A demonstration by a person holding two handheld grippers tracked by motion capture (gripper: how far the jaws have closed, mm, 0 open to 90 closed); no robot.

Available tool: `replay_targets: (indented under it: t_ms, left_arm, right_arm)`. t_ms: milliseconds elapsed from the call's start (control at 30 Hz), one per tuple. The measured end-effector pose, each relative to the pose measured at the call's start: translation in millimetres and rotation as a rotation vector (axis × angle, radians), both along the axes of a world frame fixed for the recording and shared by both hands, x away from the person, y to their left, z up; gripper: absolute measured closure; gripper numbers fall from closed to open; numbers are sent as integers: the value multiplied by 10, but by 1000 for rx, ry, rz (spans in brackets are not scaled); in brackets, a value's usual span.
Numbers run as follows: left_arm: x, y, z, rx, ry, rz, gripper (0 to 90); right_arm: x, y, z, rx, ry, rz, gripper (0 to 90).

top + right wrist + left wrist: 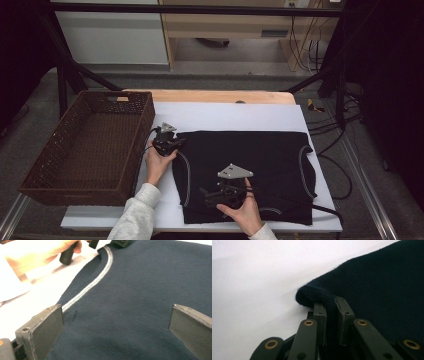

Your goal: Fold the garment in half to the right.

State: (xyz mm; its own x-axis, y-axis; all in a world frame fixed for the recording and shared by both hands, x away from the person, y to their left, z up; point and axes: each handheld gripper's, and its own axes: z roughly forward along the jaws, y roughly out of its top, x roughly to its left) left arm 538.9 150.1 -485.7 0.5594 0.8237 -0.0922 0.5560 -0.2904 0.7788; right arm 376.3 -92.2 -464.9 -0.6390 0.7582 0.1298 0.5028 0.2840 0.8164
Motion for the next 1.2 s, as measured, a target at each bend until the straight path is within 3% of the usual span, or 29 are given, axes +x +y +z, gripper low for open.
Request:
replay_targets:
  t_ms: [300, 667, 1033, 1100, 1200]
  left_arm:
    - [-1, -1, 0, 0, -1, 1, 799]
    - [-2, -2, 1, 3, -2, 1, 799]
    - [-3, -4, 1, 5, -3, 0, 800]
    - [-3, -3, 1, 4, -2, 0, 801]
    - [-2, -1, 1, 1, -1, 1, 803]
  right_arm:
    - [-67, 234, -32, -15, 12, 37, 19]
    - [-163, 546, -118, -74, 20, 86, 61]
    - [-264, 757, -207, -171, 0, 124, 220]
    - [-286, 776, -219, -211, -32, 121, 272]
    - [-301, 770, -202, -226, -37, 122, 366]
